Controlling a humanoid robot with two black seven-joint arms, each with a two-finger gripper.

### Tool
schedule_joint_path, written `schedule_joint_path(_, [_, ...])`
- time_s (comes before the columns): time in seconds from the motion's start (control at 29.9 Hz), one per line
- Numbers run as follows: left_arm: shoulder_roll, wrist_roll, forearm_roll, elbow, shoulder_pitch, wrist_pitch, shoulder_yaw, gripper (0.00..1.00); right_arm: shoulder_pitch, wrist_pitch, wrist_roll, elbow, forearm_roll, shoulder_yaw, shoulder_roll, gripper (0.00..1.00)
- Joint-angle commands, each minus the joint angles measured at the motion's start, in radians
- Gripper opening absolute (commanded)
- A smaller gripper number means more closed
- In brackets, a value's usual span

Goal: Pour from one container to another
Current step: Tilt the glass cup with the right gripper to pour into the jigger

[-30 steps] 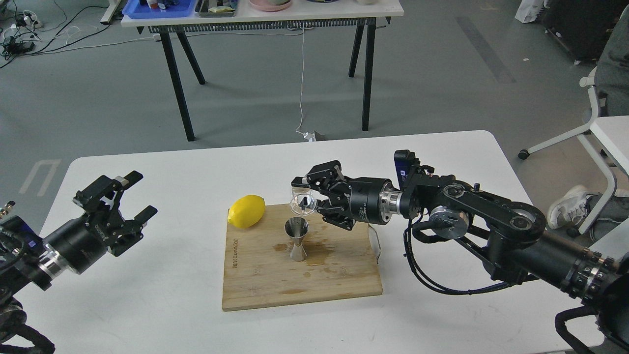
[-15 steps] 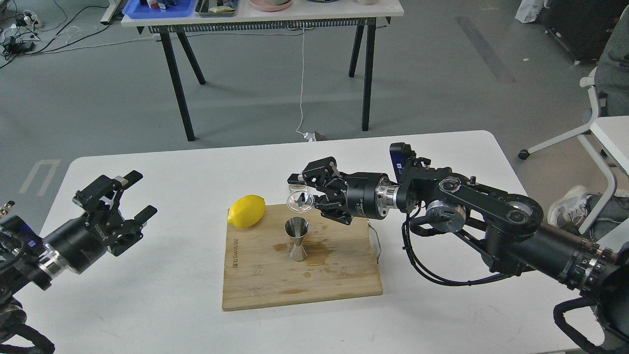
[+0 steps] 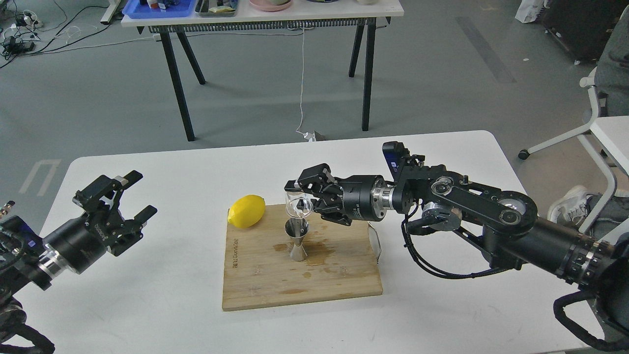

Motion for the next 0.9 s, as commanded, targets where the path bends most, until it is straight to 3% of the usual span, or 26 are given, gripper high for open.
schedule_joint_path(0.0, [-0.002,0.0,0.0,0.003,0.0,0.0,0.0,0.99,0.004,0.0,0.002,-0.002,-0.022,-0.001,0.001,0.28])
schedule_joint_path(0.87, [-0.009,0.0,0.0,0.008,-0.001,0.0,0.002,0.99,0.087,-0.002,0.018,-0.033,-0.087,-0.098,0.004,0.28])
